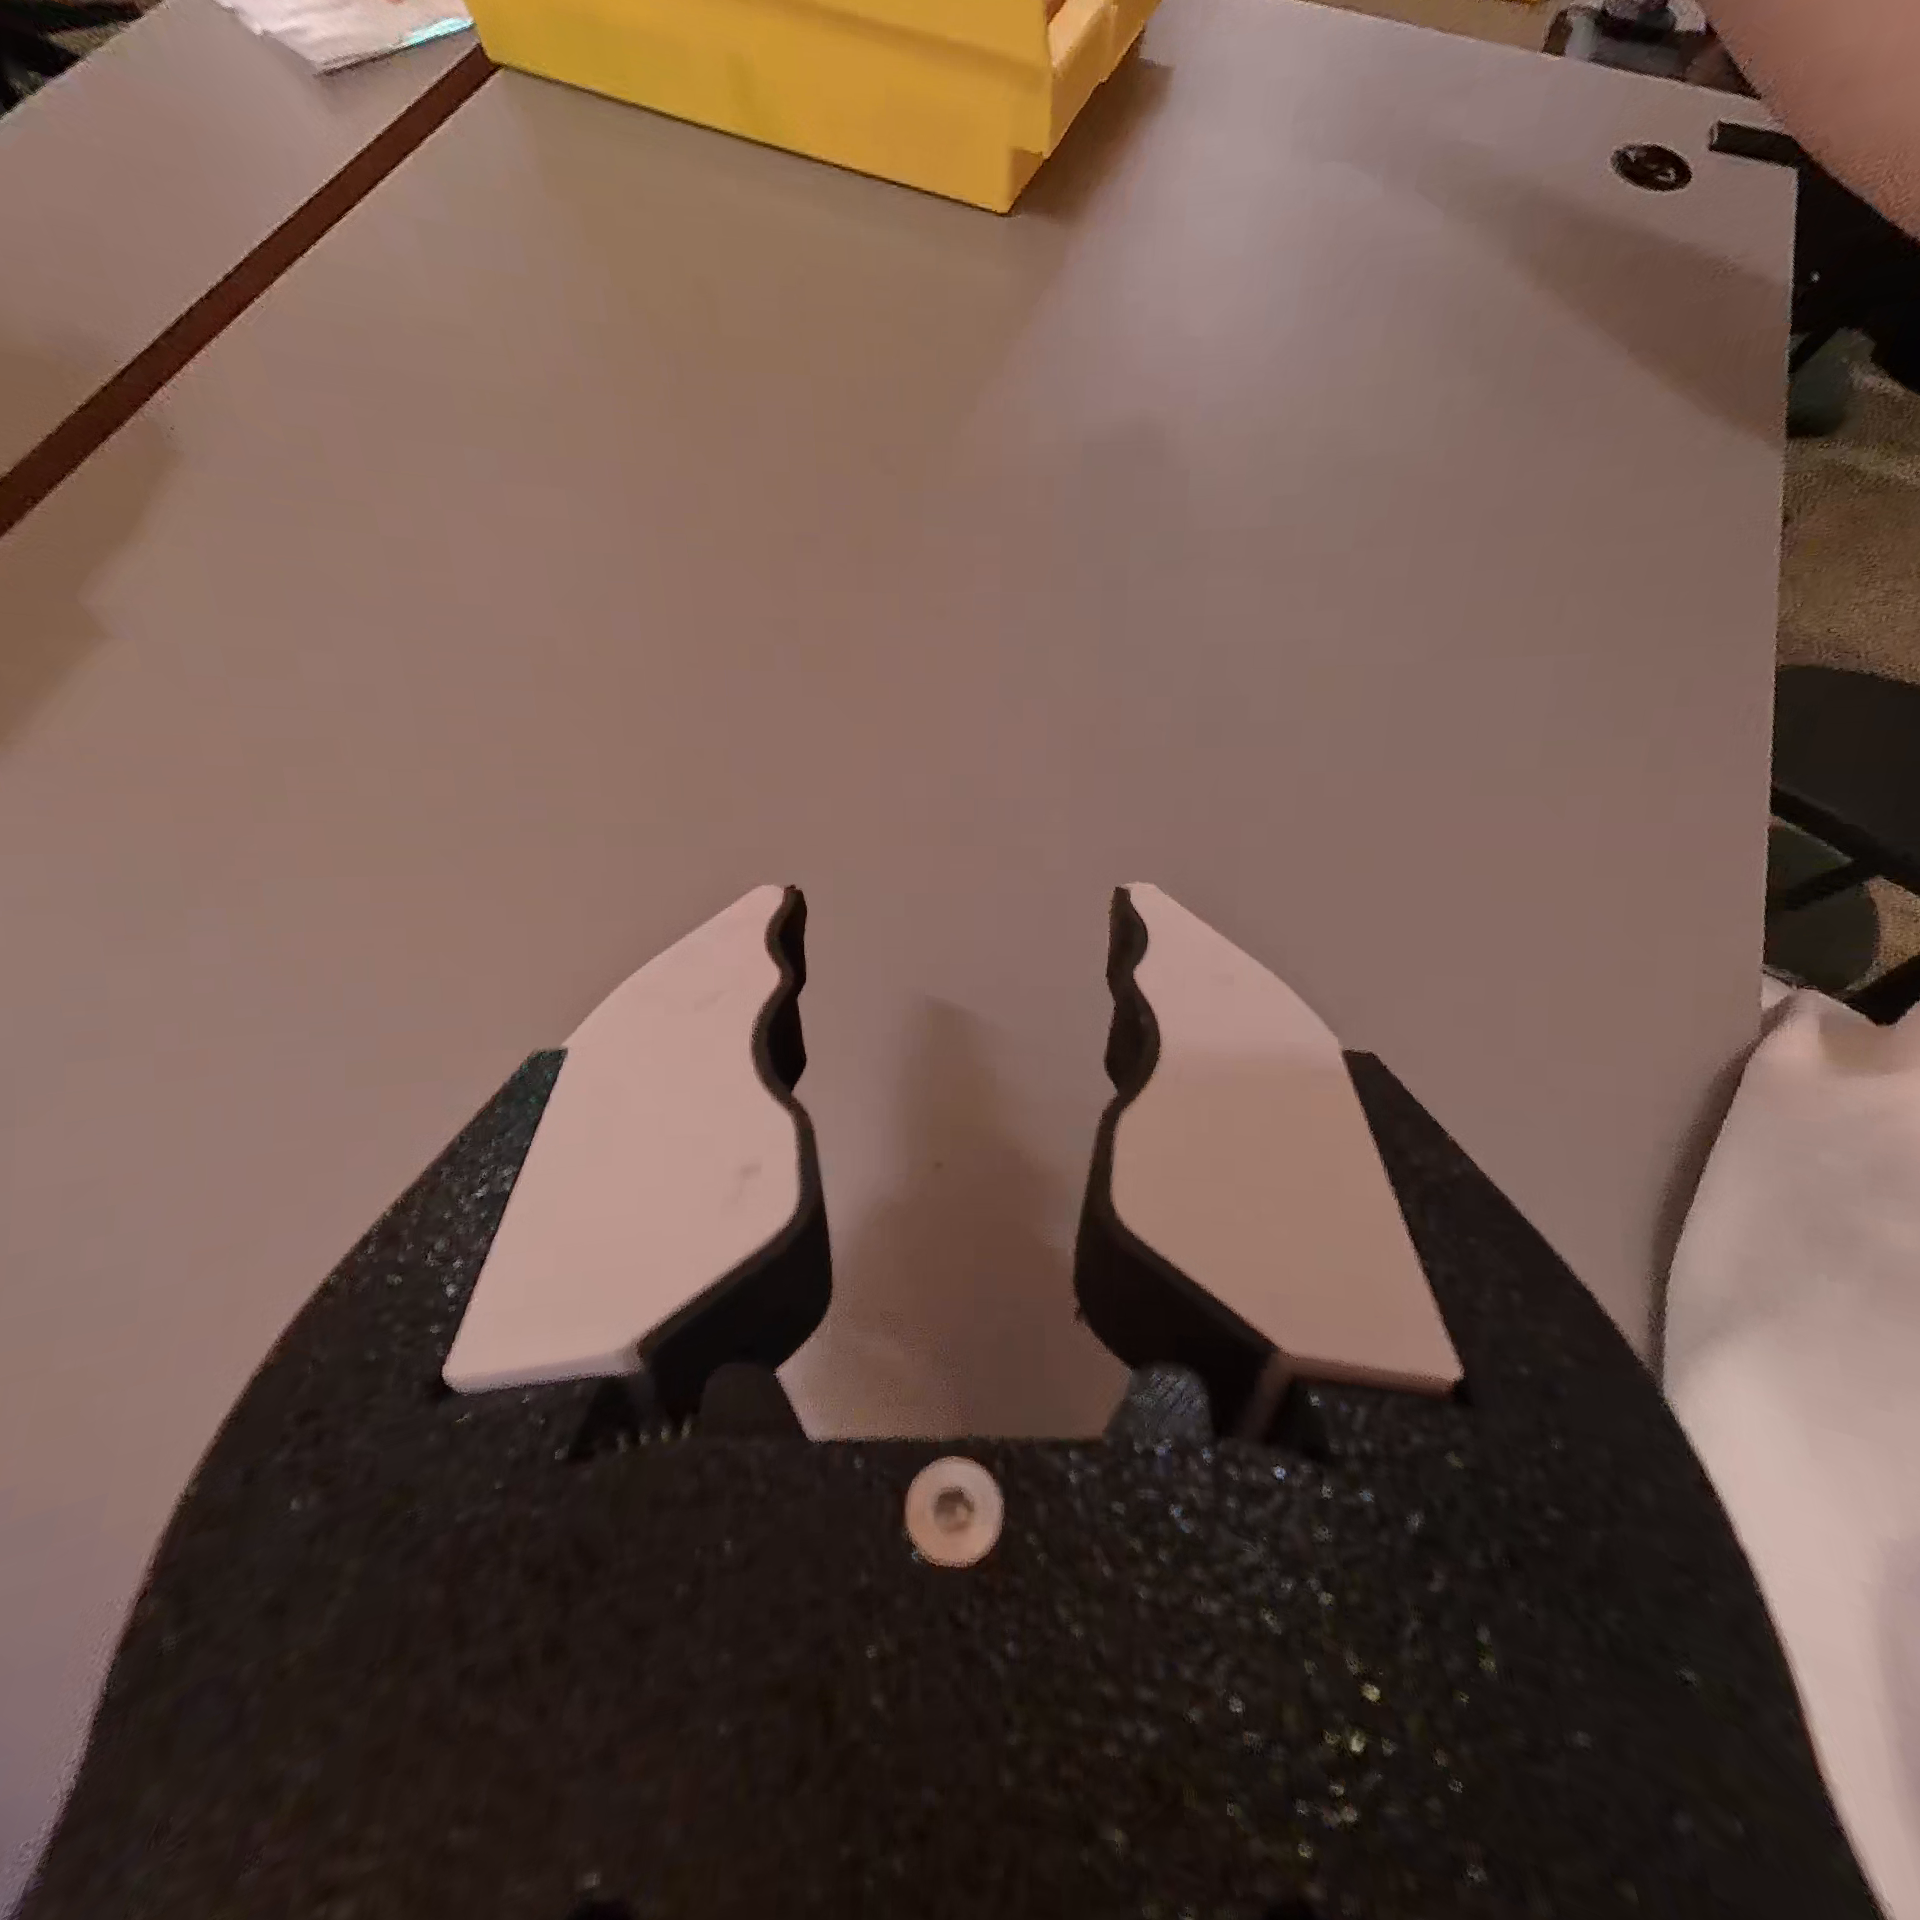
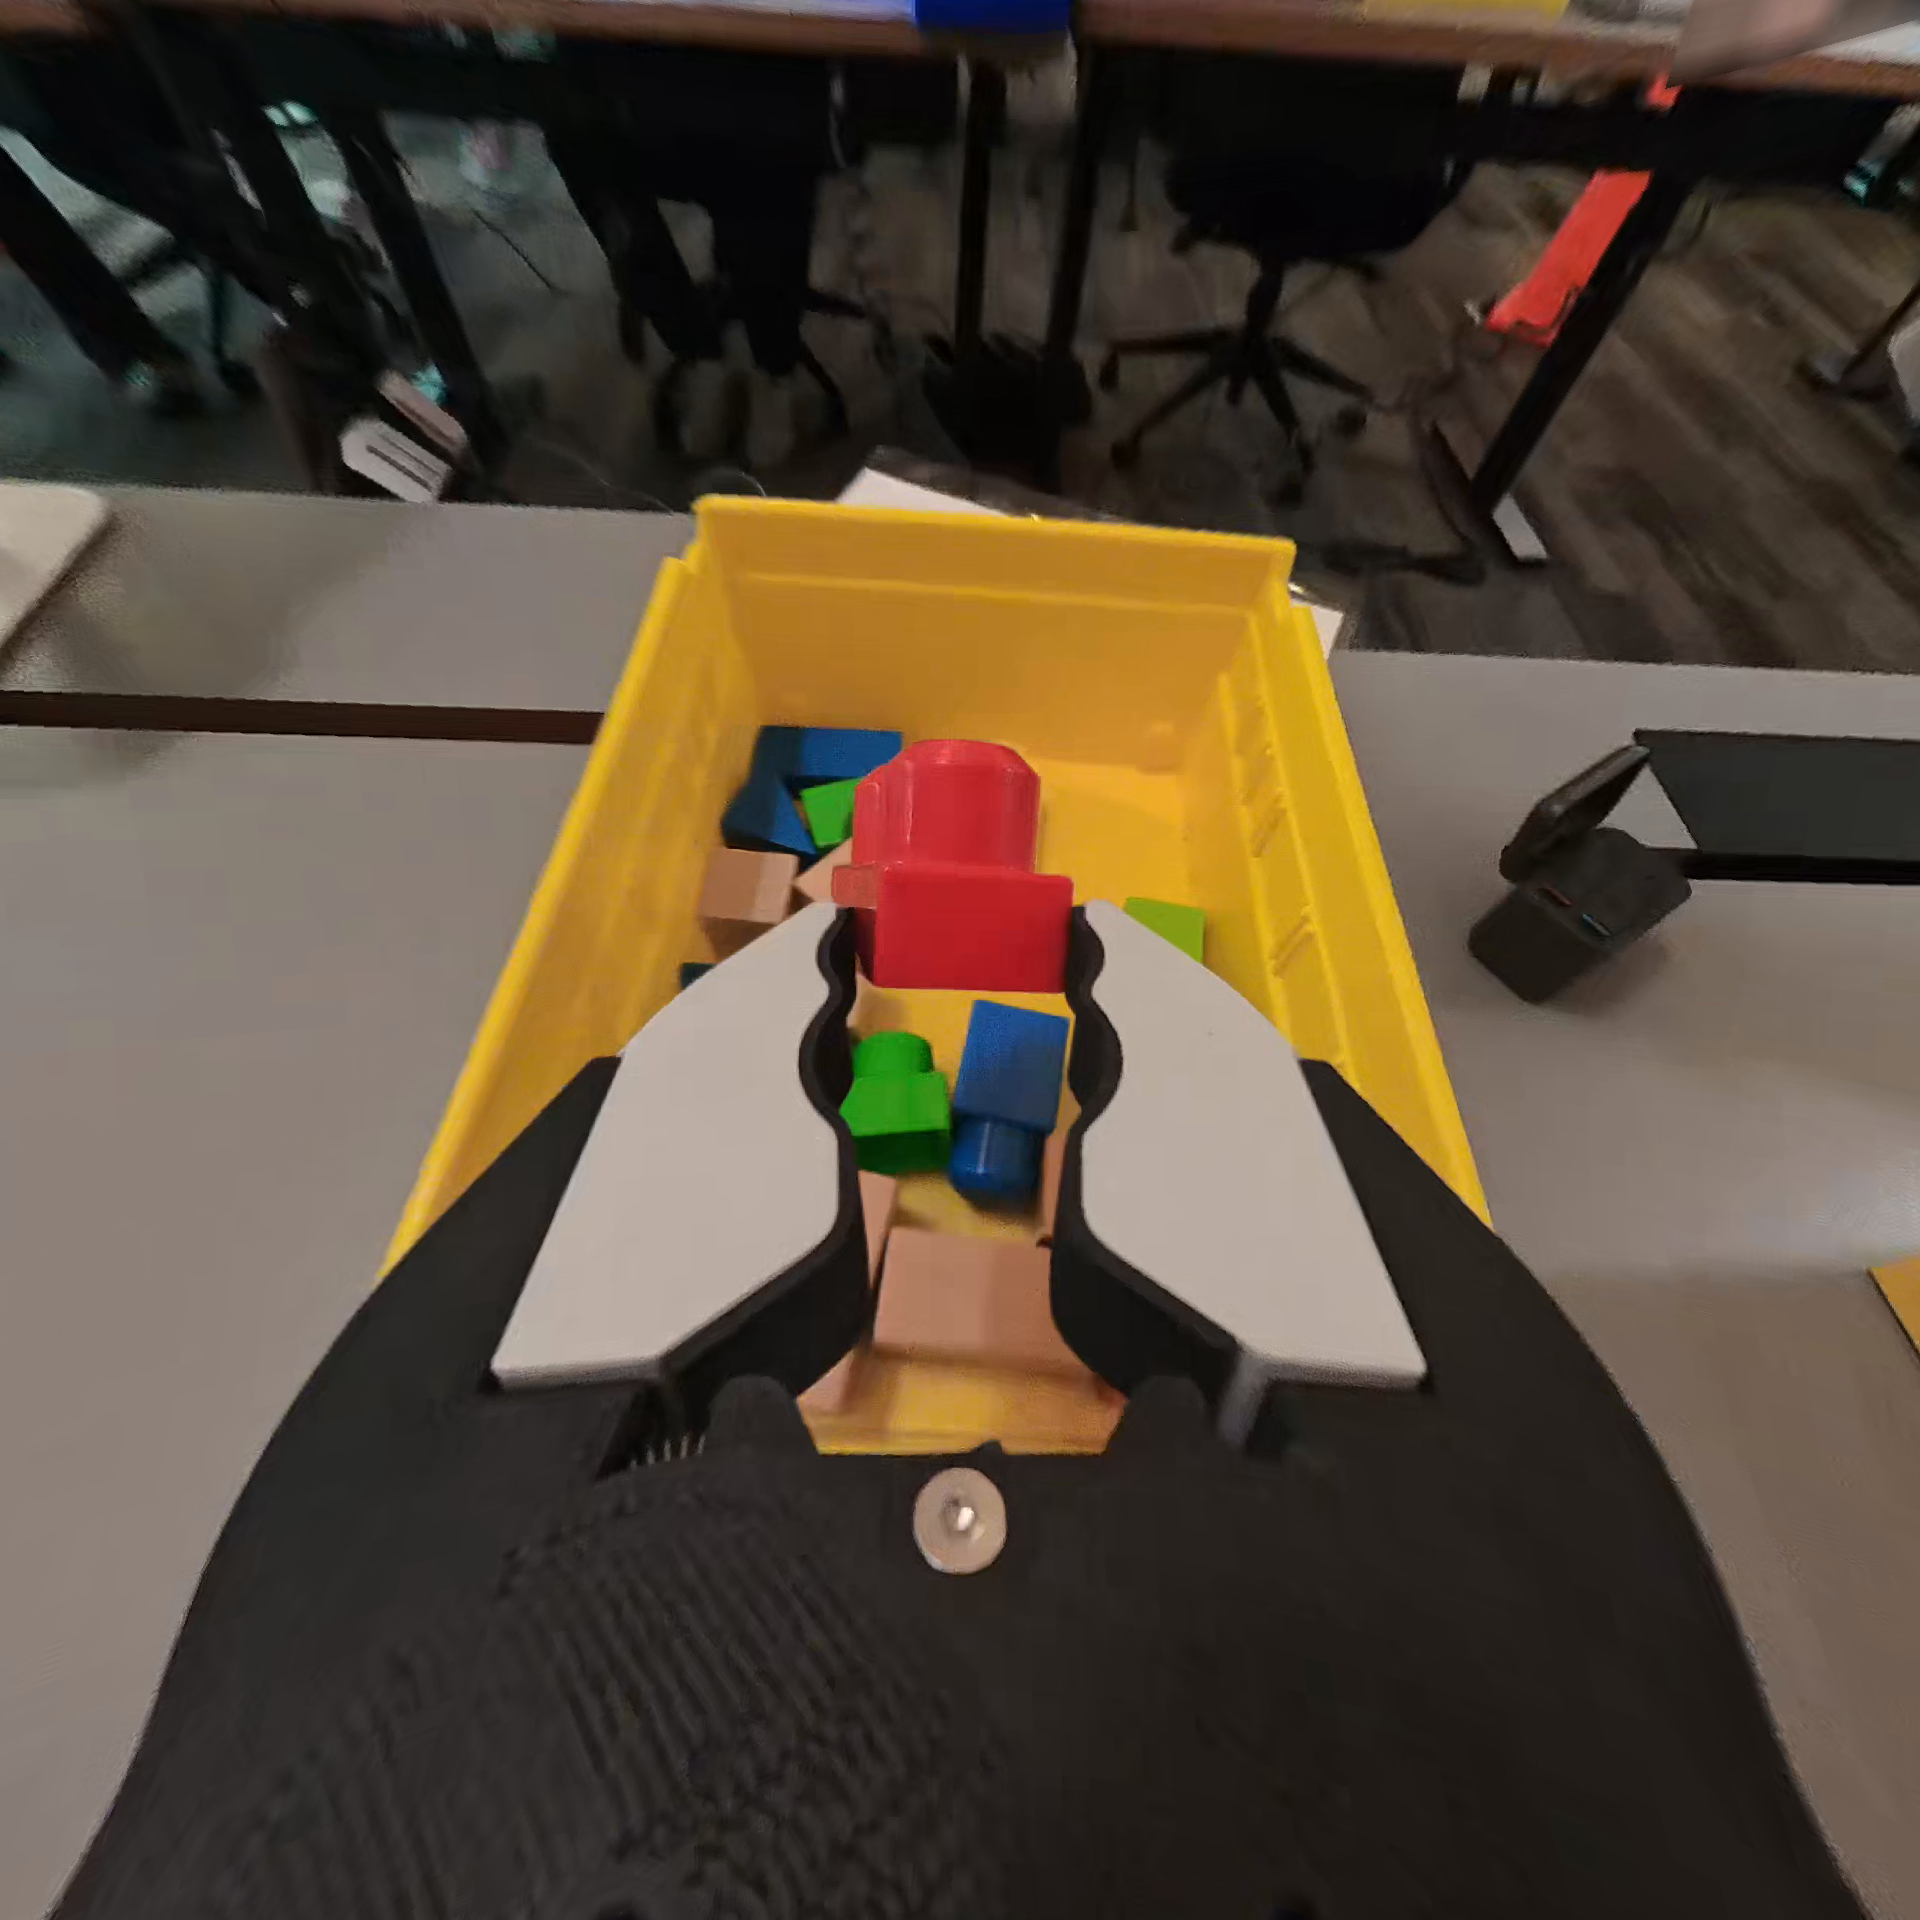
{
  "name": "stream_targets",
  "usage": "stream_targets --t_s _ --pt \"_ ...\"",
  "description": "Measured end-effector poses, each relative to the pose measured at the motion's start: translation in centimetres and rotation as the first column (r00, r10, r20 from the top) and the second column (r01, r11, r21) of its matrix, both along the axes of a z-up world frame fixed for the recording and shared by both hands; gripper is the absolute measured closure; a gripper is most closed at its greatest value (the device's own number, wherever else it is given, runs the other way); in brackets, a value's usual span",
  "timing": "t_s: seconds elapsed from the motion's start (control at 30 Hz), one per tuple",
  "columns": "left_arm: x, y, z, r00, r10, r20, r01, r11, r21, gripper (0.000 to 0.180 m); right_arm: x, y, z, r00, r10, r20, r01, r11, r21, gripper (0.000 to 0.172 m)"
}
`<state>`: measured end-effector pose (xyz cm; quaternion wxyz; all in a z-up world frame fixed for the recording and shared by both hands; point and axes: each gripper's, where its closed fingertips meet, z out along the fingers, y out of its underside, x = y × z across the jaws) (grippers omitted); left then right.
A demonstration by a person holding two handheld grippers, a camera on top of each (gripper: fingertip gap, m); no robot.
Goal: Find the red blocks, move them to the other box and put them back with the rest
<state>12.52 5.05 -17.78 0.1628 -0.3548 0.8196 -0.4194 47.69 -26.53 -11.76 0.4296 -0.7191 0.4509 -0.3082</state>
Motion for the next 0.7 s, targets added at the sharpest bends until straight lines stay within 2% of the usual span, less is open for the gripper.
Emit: stream_targets --t_s 0.17,0.2,0.27,0.33,0.43,0.57,0.7 --pt "0.0 2.4 -1.1 0.994 0.109 -0.004 -0.109 0.994 0.024 0.127 3.6 0.4 -2.0 0.997 -0.039 -0.071 0.037 0.999 -0.033 0.132" --pt "0.0 2.8 -1.3 0.992 0.124 -0.007 -0.124 0.992 0.026 0.127 3.8 0.7 -2.2 0.997 -0.031 -0.072 0.029 0.999 -0.023 0.126" --pt "0.1 3.4 -1.4 0.990 0.143 -0.014 -0.143 0.990 0.023 0.126 3.7 0.5 -2.6 0.995 -0.038 -0.089 0.036 0.999 -0.026 0.099" --pt "0.3 3.8 -1.4 0.988 0.153 -0.012 -0.153 0.988 0.019 0.126 2.7 0.3 -2.1 0.998 -0.024 -0.057 0.023 1.000 -0.009 0.098" --pt "0.8 4.4 -1.3 0.985 0.172 -0.009 -0.172 0.985 0.012 0.126 -0.6 0.1 -0.8 1.000 0.008 0.005 -0.009 0.998 0.056 0.101" --pt "1.7 5.0 -0.7 0.980 0.200 -0.004 -0.201 0.980 -0.016 0.126 -8.6 1.2 1.8 0.989 0.097 0.112 -0.113 0.984 0.141 0.103" --pt "3.0 5.9 0.3 0.964 0.266 0.007 -0.265 0.962 -0.064 0.126 -16.6 3.6 5.8 0.931 0.121 0.343 -0.224 0.933 0.281 0.112"
